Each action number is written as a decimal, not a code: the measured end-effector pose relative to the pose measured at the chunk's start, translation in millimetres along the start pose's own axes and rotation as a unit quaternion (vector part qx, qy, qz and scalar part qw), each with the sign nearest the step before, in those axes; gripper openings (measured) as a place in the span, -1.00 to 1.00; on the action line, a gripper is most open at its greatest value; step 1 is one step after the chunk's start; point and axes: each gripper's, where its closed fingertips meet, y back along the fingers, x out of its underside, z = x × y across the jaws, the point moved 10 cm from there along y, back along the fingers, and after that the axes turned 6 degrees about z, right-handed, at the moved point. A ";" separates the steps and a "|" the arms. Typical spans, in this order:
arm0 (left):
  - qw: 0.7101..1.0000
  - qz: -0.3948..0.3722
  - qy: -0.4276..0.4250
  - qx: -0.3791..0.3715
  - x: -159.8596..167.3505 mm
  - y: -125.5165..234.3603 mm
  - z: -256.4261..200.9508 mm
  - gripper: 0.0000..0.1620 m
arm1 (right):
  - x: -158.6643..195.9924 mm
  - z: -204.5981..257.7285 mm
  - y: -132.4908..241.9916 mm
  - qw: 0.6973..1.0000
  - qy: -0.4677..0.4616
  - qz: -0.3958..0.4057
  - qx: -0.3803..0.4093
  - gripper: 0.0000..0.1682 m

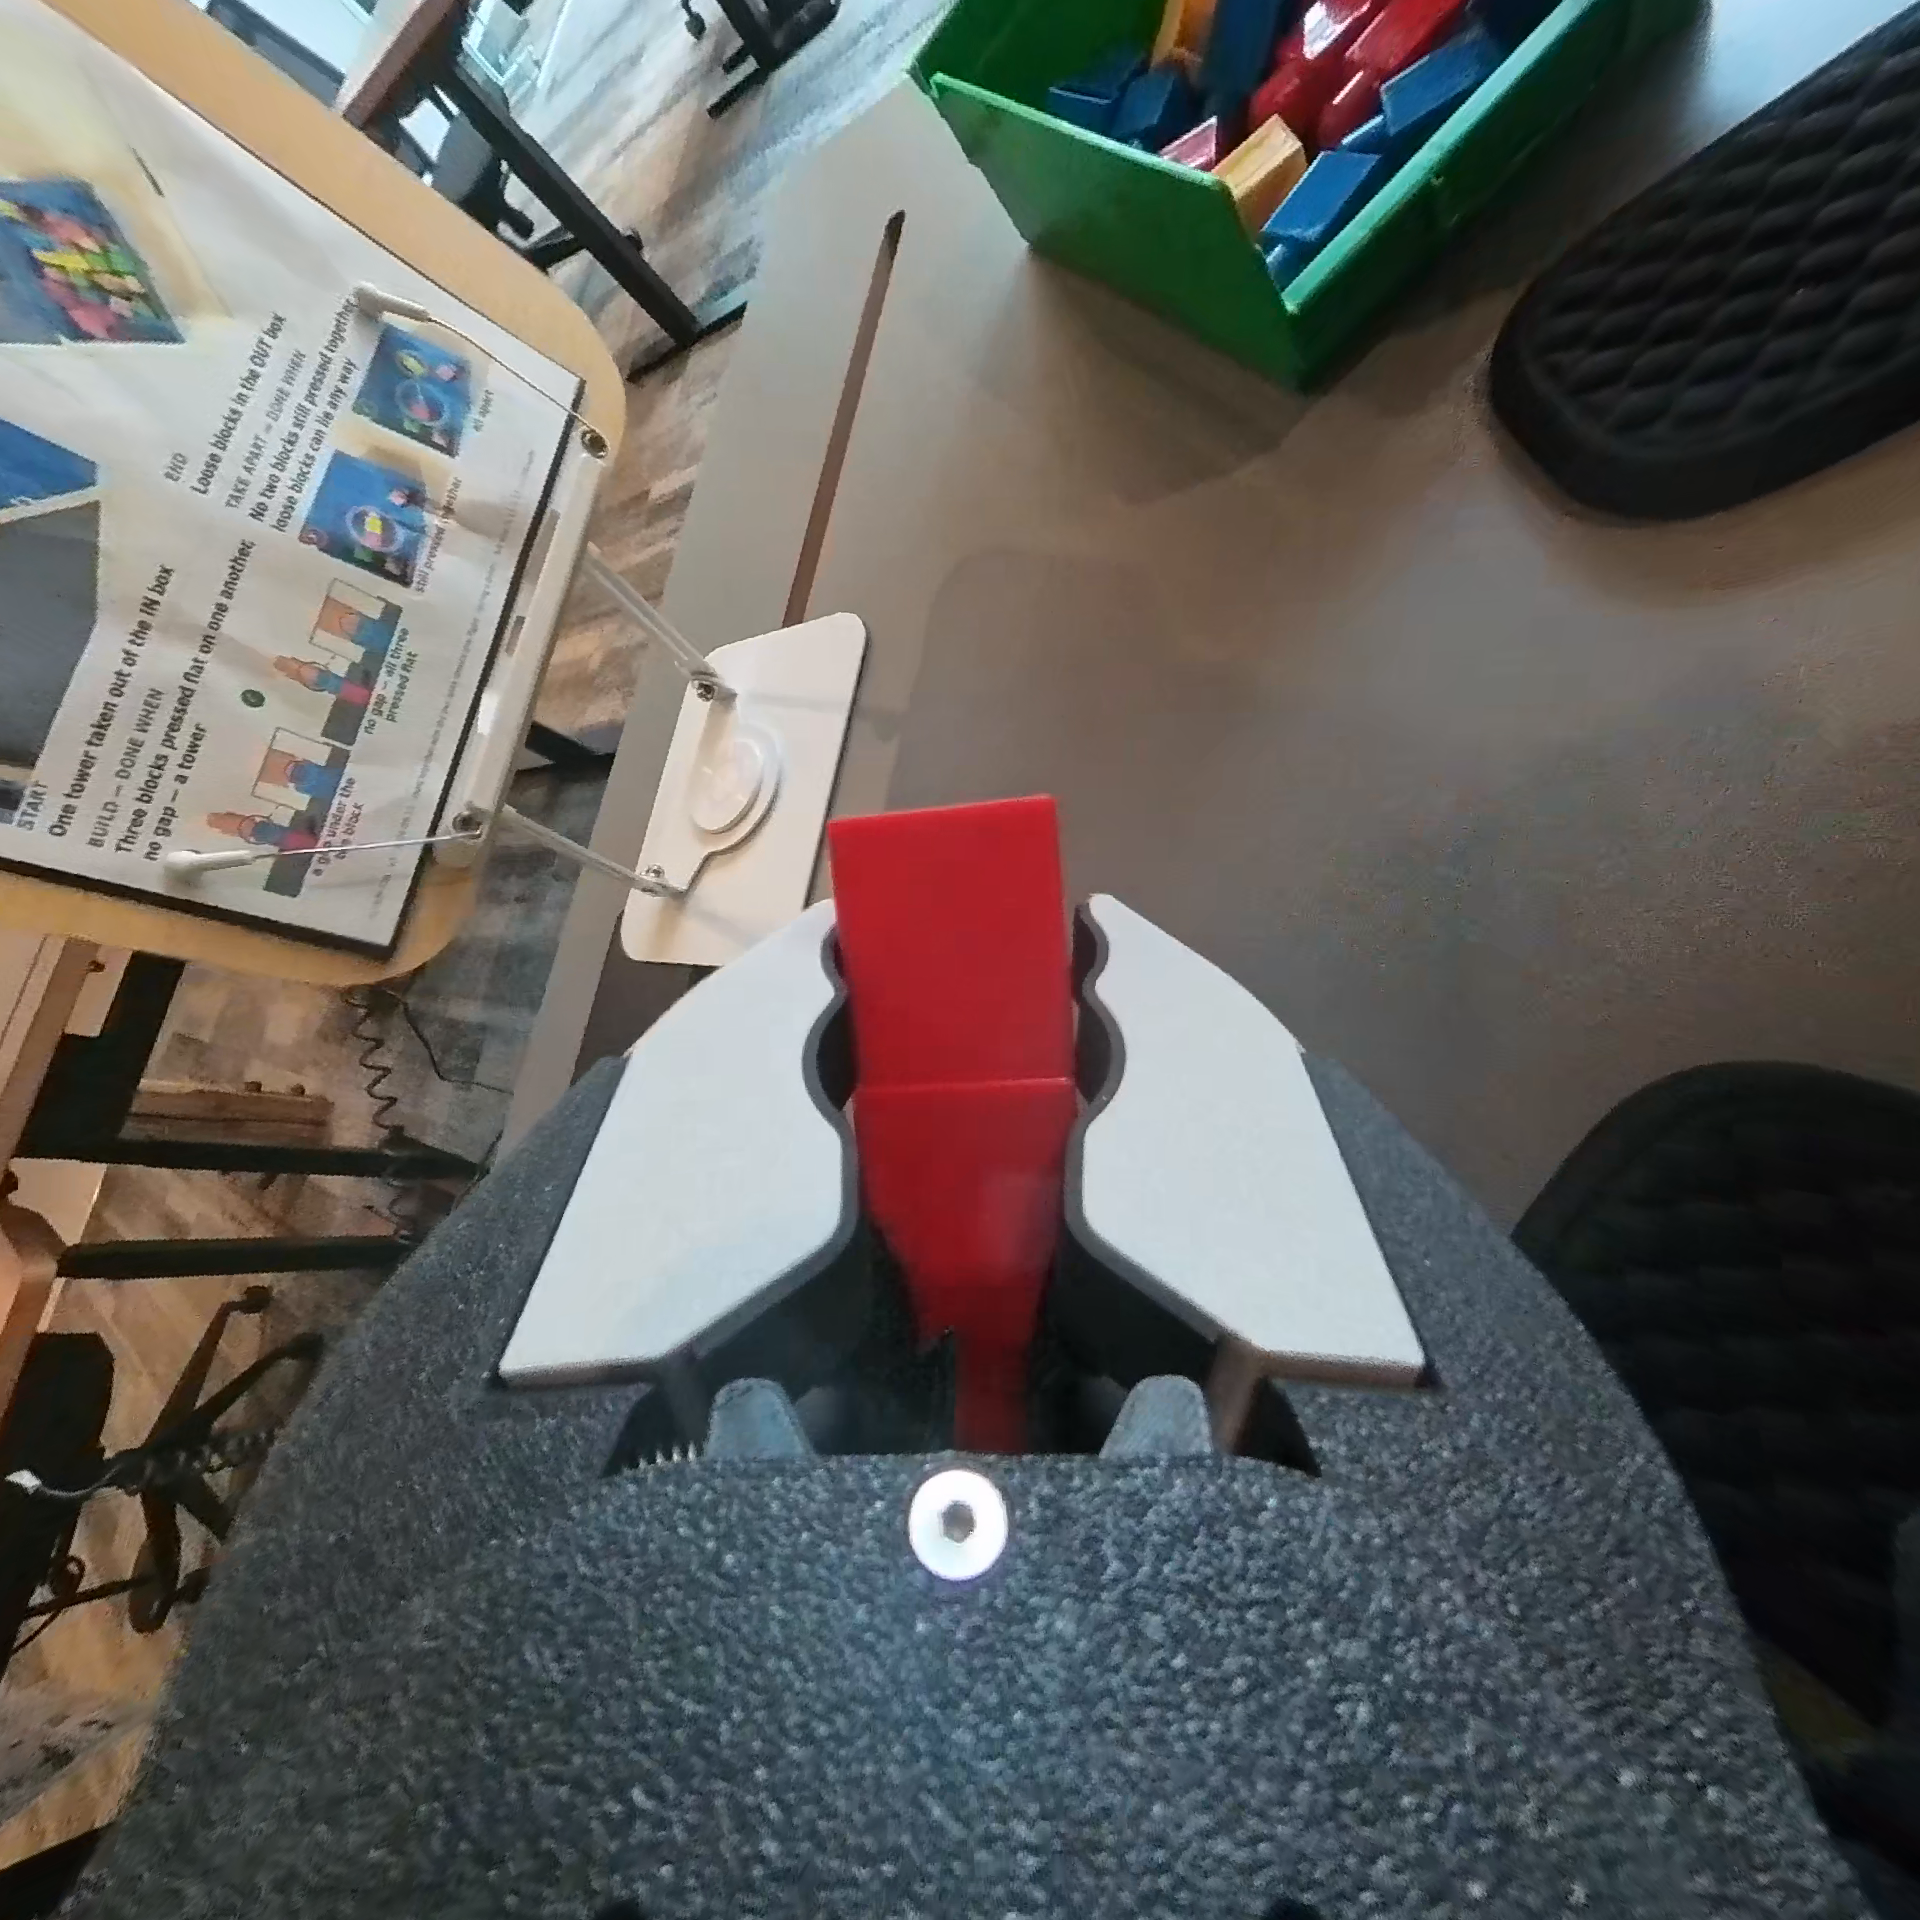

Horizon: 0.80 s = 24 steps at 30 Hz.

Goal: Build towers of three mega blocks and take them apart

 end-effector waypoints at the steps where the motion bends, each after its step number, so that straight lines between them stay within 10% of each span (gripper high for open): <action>1: 1.000 -0.002 0.002 -0.003 0.8 1.6 0.3 -0.52 | -17.7 6.0 14.2 0.998 0.006 -0.061 -0.019 -0.28; 11: 0.999 -0.007 0.020 -0.026 9.5 15.2 2.3 -0.52 | -166.5 89.9 118.4 0.845 0.173 -0.430 -0.268 -0.34; 24: 0.999 -0.013 0.031 -0.019 14.5 11.7 5.5 -0.52 | -200.5 151.7 87.5 0.667 0.206 -0.565 -0.439 -0.30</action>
